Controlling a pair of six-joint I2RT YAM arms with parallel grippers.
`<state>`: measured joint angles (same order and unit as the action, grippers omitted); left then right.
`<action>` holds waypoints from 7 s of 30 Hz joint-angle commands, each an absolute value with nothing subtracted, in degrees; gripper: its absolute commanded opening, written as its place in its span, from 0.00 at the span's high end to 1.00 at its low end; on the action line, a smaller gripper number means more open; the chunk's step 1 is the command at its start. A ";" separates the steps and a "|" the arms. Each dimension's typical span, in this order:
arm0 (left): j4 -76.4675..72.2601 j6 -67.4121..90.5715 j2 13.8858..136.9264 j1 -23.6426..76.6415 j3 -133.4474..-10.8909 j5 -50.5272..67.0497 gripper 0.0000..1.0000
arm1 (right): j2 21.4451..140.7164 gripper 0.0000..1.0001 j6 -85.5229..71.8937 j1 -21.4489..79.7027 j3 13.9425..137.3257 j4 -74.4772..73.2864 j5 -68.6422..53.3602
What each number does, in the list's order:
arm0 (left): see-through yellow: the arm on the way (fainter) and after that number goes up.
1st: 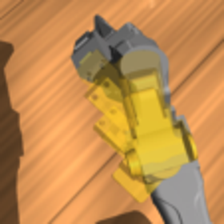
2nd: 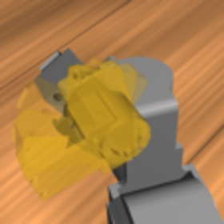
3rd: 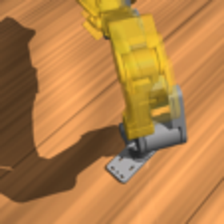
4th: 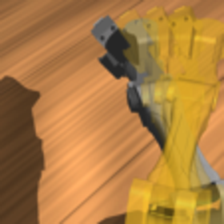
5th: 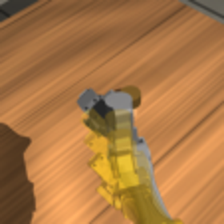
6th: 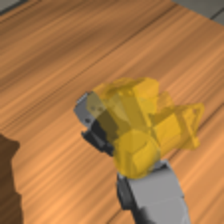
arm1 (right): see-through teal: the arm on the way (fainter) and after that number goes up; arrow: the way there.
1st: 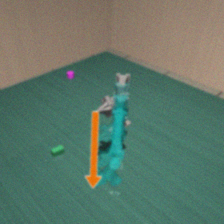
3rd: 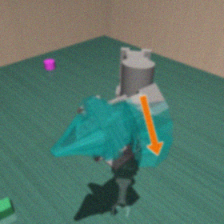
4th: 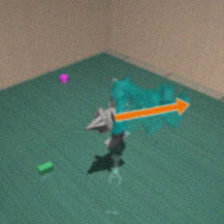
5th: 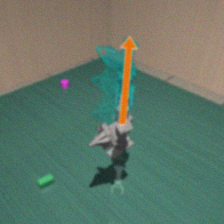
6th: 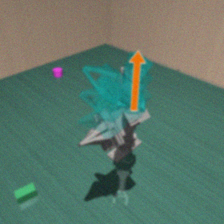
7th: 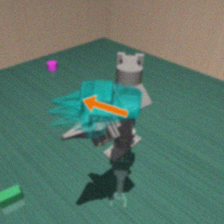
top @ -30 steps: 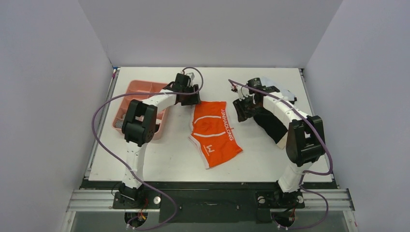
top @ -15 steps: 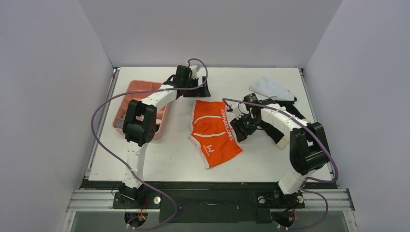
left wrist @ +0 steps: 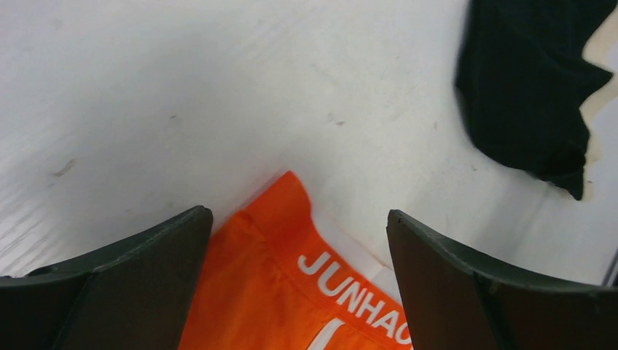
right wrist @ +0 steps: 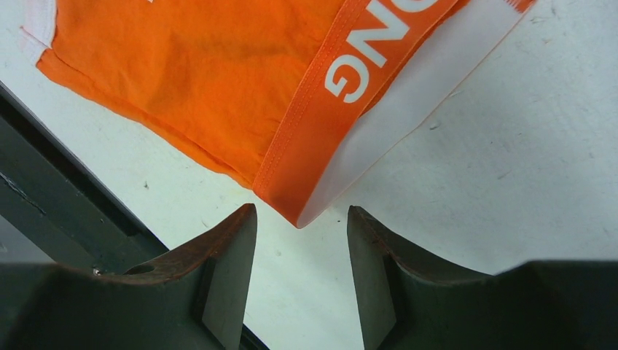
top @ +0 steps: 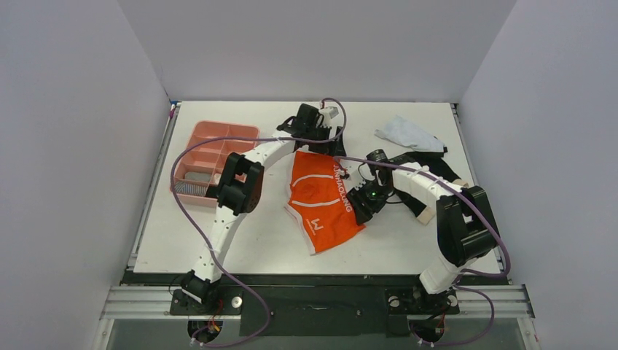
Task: Roll the underwear
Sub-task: Flatten out the underwear at the center of the board.
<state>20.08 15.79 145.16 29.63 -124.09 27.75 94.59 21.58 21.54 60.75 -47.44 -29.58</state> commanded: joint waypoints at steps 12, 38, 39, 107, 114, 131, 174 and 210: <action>24.00 16.52 148.67 30.41 -128.62 29.22 0.35 | 95.49 0.58 22.17 23.46 59.10 -46.05 -33.29; 18.73 24.44 147.12 27.43 -123.90 27.78 1.00 | 94.10 1.00 24.34 18.81 57.88 -47.21 -30.42; 18.55 25.01 146.77 27.29 -123.44 26.98 1.00 | 93.94 1.00 24.63 18.68 57.90 -47.42 -30.17; 22.67 2.47 121.50 24.04 -87.91 31.95 0.01 | 97.90 0.62 23.97 22.68 63.28 -45.15 -15.43; 26.85 0.39 121.71 24.00 -87.44 27.69 0.01 | 99.02 0.63 23.48 19.73 62.75 -45.11 -11.41; 33.26 -6.84 117.15 23.99 -86.11 20.70 0.02 | 99.13 0.63 25.45 15.58 61.85 -45.64 -7.15; 11.01 5.39 103.42 27.29 -62.21 42.28 0.03 | 109.00 0.65 18.46 22.08 72.24 -42.32 -13.00; 11.43 3.34 107.38 32.08 -62.87 38.99 0.03 | 107.16 0.66 19.77 18.19 70.87 -42.73 -11.05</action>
<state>10.04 5.37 105.73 31.92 -60.23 40.84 107.26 19.07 19.33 71.42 -43.27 -12.62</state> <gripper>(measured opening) 0.968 0.339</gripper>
